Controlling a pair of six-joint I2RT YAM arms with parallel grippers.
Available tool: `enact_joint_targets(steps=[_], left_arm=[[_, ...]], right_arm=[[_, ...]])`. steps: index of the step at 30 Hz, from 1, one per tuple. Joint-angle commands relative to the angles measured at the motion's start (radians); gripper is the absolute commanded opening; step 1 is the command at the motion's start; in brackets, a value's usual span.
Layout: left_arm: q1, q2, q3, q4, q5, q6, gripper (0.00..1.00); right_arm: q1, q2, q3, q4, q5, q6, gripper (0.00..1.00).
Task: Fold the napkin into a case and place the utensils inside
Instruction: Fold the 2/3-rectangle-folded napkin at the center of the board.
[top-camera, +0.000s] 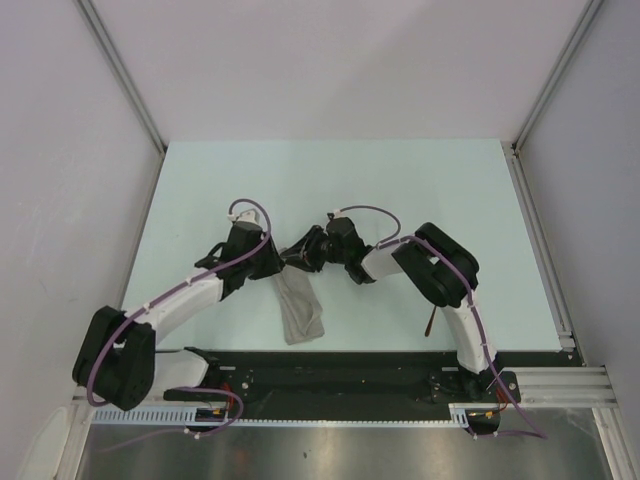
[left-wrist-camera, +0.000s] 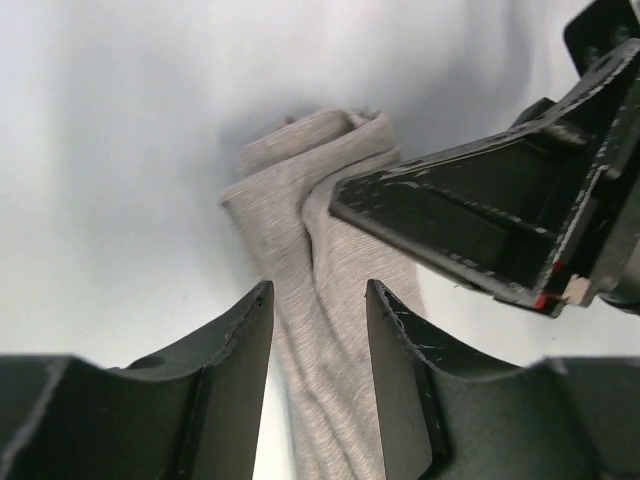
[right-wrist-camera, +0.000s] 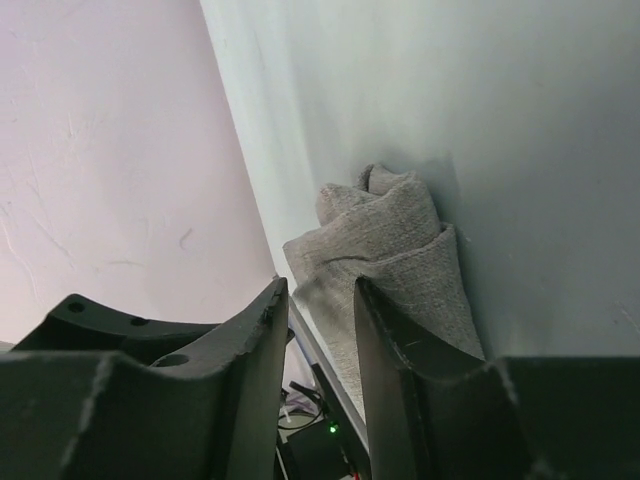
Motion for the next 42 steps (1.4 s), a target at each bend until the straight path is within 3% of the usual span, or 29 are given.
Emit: enact_joint_targets(steps=[1,3,6,12,19,28,35,42], left_arm=[[0.003,-0.099,-0.040,-0.021,-0.124,-0.072,0.48],[0.003,-0.112,-0.045,-0.045,-0.167,-0.092,0.59],[0.004,-0.083,-0.031,-0.065,-0.176,-0.103,0.66],[0.023,0.006,0.014,-0.045,-0.130,-0.103,0.66],[0.046,0.101,0.047,0.021,-0.049,-0.076,0.63],[0.047,0.149,0.075,0.084,0.003,-0.077,0.55],[0.049,0.214,0.121,0.068,0.016,-0.068,0.31],[0.052,0.235,0.136,0.073,0.016,-0.057,0.17]], right_arm=[[0.002,0.011,-0.006,0.094,-0.026,-0.003,0.37],[-0.001,0.020,-0.011,0.114,-0.046,0.008,0.34],[-0.007,0.040,-0.028,0.176,-0.064,0.028,0.24],[-0.011,0.057,-0.029,0.199,-0.084,0.031,0.17],[-0.025,0.060,-0.040,0.208,-0.107,0.019,0.16],[-0.041,0.062,-0.049,0.213,-0.130,0.009,0.15],[-0.038,0.062,-0.045,0.225,-0.141,0.017,0.15],[-0.041,0.066,-0.041,0.229,-0.156,0.019,0.15]])
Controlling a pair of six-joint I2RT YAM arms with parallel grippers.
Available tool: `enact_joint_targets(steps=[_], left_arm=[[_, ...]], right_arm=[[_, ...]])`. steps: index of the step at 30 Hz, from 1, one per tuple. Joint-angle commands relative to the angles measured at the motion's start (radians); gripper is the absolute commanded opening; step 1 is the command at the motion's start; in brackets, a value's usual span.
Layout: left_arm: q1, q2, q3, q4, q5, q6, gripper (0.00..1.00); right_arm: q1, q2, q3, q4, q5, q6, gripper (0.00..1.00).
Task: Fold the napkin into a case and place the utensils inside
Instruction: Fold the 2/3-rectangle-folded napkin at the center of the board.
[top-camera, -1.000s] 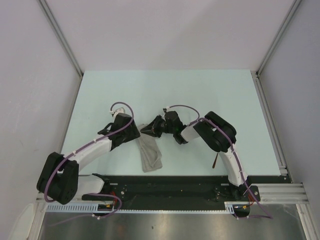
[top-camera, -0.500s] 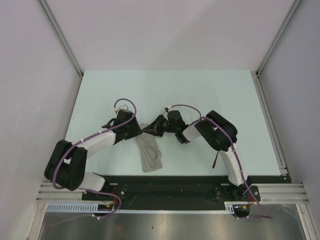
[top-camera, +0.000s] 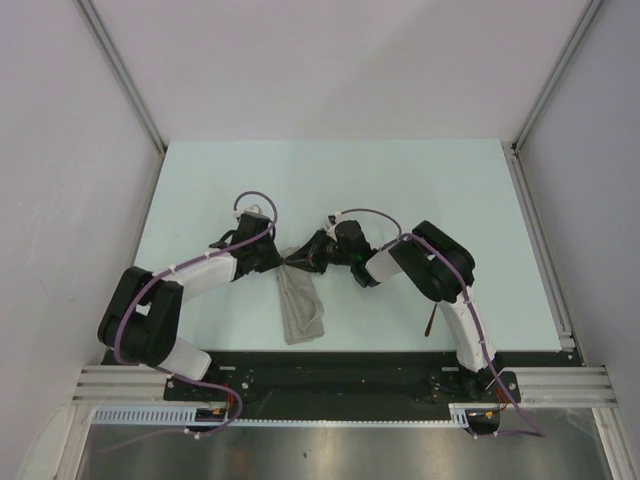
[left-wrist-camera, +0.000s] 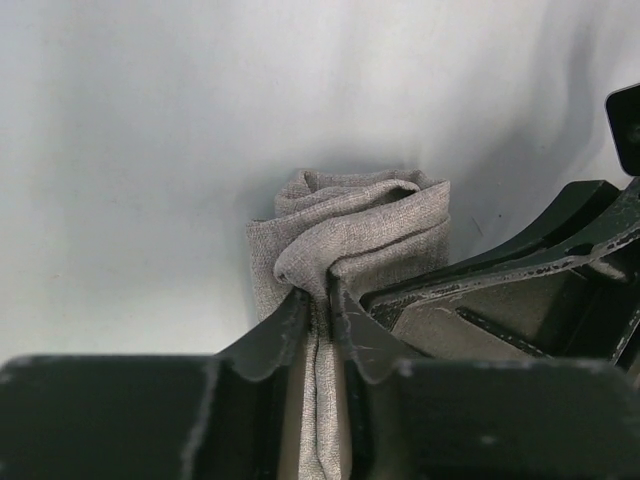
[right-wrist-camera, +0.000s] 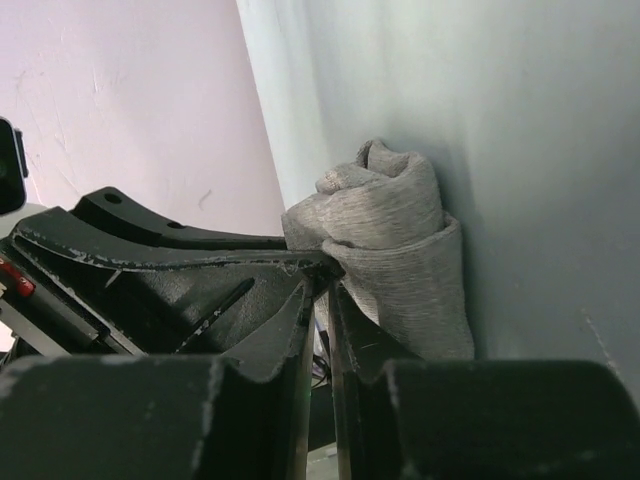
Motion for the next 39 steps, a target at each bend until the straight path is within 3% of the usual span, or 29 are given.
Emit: enact_joint_targets(steps=[1,4,7,11,12,15,23,27,31,35,39], left_arm=[[0.008,0.008,0.059,0.026,0.009,0.023,0.12],[0.008,0.014,0.067,0.021,0.014,0.029,0.08],[0.010,0.019,0.065,0.027,0.023,0.034,0.07],[0.010,0.019,0.065,0.024,0.029,0.038,0.07],[0.010,0.019,0.065,0.024,0.031,0.038,0.07],[0.011,0.019,0.065,0.027,0.034,0.041,0.06],[0.011,0.025,0.070,0.033,0.046,0.057,0.08],[0.011,0.005,0.067,0.024,0.092,0.069,0.26],[0.010,-0.080,0.050,-0.004,0.026,0.067,0.37],[0.005,-0.202,0.025,-0.019,-0.051,0.077,0.37],[0.003,-0.162,0.082,-0.033,0.046,0.130,0.37]], right_arm=[[-0.001,0.010,0.003,0.050,-0.023,-0.012,0.15],[-0.011,-0.009,0.032,-0.004,-0.049,-0.070,0.16],[-0.034,-0.057,0.076,-0.128,-0.089,-0.229,0.19],[-0.043,-0.151,0.157,-0.486,-0.069,-0.543,0.31],[-0.043,-0.160,0.171,-0.545,-0.058,-0.647,0.34],[-0.050,-0.200,0.178,-0.643,-0.052,-0.755,0.38],[-0.054,-0.279,0.081,-0.685,-0.032,-0.806,0.44],[-0.047,-0.277,0.061,-0.679,-0.001,-0.826,0.50],[-0.040,-0.258,0.067,-0.676,-0.004,-0.828,0.52],[-0.036,-0.240,0.069,-0.644,-0.026,-0.799,0.47],[-0.024,-0.223,0.076,-0.618,-0.044,-0.777,0.36]])
